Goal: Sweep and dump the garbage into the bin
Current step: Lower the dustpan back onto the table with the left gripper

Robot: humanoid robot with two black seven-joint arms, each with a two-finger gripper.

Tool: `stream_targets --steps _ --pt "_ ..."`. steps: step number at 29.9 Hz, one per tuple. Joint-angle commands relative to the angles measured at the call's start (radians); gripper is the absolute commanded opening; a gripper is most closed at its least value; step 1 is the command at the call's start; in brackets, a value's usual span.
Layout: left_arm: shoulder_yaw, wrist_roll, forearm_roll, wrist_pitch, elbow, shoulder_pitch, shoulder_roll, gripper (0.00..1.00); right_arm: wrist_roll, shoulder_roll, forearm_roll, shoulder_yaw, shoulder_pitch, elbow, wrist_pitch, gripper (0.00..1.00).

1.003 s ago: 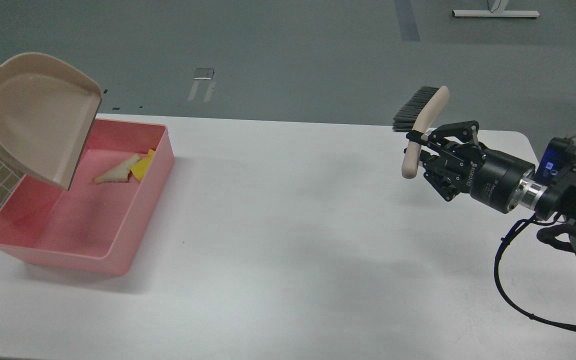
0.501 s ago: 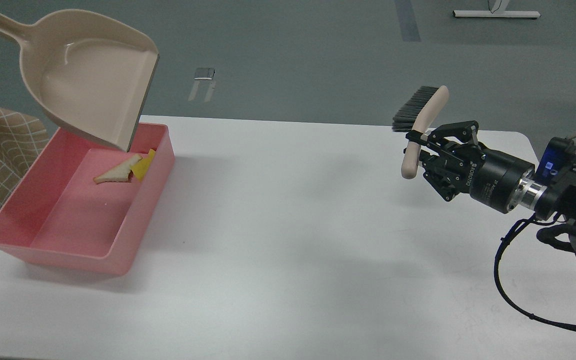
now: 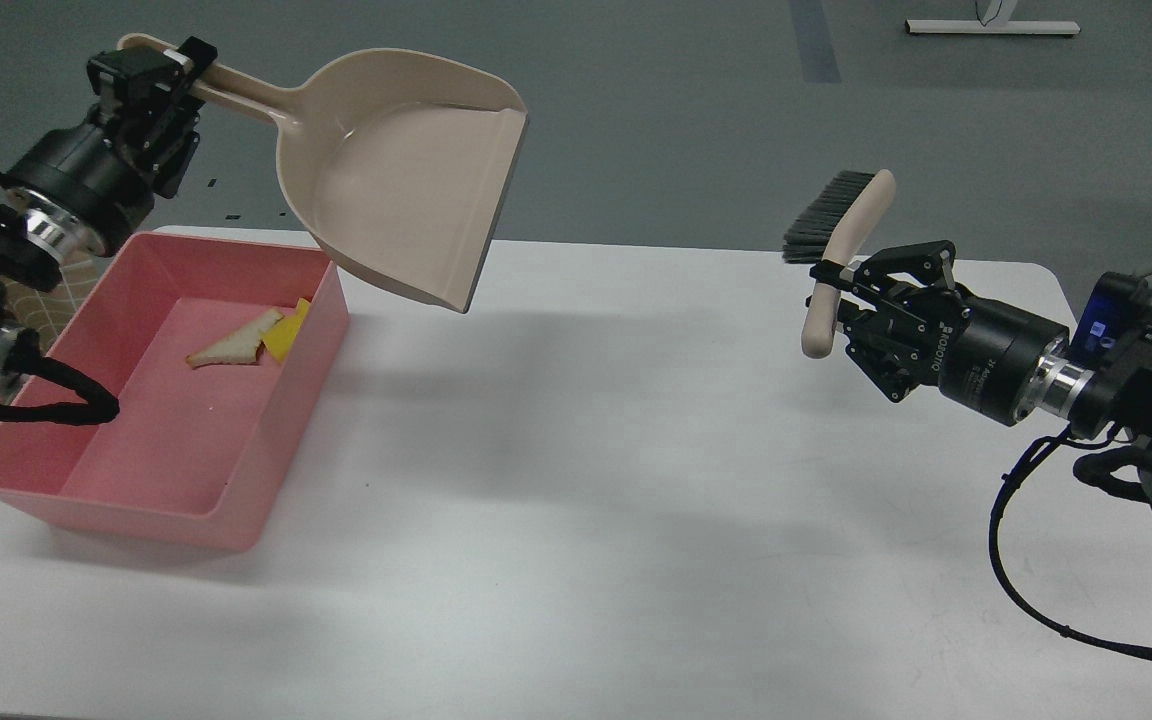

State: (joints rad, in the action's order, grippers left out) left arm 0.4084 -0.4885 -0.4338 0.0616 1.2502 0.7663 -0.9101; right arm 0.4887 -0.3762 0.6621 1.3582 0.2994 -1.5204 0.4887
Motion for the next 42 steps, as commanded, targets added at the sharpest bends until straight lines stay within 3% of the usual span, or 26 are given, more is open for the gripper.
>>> stream_targets --steps 1,13,26,32,42 --pt "-0.003 0.0 -0.003 0.004 -0.003 -0.002 0.1 0.0 0.0 0.0 0.001 -0.001 0.0 0.0 0.0 0.02" --pt "-0.102 0.0 -0.017 0.083 -0.103 -0.016 0.322 0.0 0.0 -0.026 0.011 -0.007 0.001 0.002 0.0 0.02" --pt "-0.174 0.0 -0.037 0.185 -0.164 -0.016 0.431 0.0 0.0 -0.271 0.014 -0.148 0.027 0.008 0.0 0.02" --pt "-0.221 0.0 -0.037 0.25 -0.183 -0.016 0.502 0.0 0.0 -0.36 0.07 -0.29 0.095 0.022 0.0 0.02" --pt "-0.232 0.0 -0.037 0.282 -0.227 -0.035 0.543 0.0 0.0 -0.38 0.132 -0.57 0.245 0.095 0.0 0.02"
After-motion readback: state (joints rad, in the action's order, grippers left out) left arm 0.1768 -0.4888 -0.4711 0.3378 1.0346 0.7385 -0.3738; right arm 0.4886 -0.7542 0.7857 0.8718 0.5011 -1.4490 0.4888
